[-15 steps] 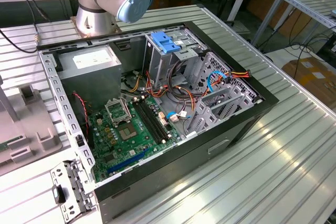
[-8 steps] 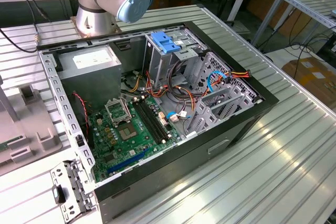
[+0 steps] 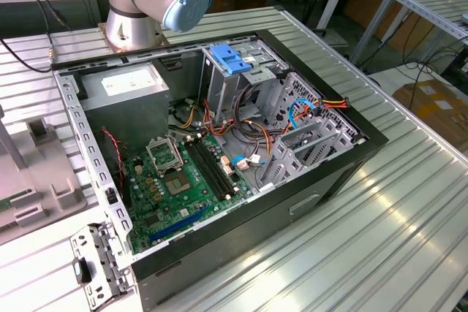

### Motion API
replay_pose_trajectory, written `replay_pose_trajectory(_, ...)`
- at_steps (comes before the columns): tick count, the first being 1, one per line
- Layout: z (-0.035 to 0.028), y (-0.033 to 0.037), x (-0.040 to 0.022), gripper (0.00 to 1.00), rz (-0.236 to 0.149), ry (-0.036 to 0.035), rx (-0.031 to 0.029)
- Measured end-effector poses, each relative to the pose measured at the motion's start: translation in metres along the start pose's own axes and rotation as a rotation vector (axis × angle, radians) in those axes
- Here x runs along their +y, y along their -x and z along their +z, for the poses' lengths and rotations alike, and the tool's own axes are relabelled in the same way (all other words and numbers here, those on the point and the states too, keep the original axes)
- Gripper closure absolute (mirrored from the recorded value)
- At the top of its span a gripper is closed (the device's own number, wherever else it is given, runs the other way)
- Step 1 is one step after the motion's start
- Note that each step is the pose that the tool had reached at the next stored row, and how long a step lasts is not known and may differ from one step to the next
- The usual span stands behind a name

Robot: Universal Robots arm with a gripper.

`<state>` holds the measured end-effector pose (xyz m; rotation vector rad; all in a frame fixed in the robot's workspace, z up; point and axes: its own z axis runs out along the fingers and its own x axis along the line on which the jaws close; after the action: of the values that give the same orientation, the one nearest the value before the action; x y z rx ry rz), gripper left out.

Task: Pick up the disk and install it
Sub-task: 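Pick up the disk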

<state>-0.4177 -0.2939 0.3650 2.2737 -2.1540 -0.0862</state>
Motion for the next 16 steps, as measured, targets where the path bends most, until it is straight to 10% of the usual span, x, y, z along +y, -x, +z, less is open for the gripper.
replay_pose_trajectory(16,-0.0097,0.0012,0.0004,0.63,0.0,-0.0001,-0.0001)
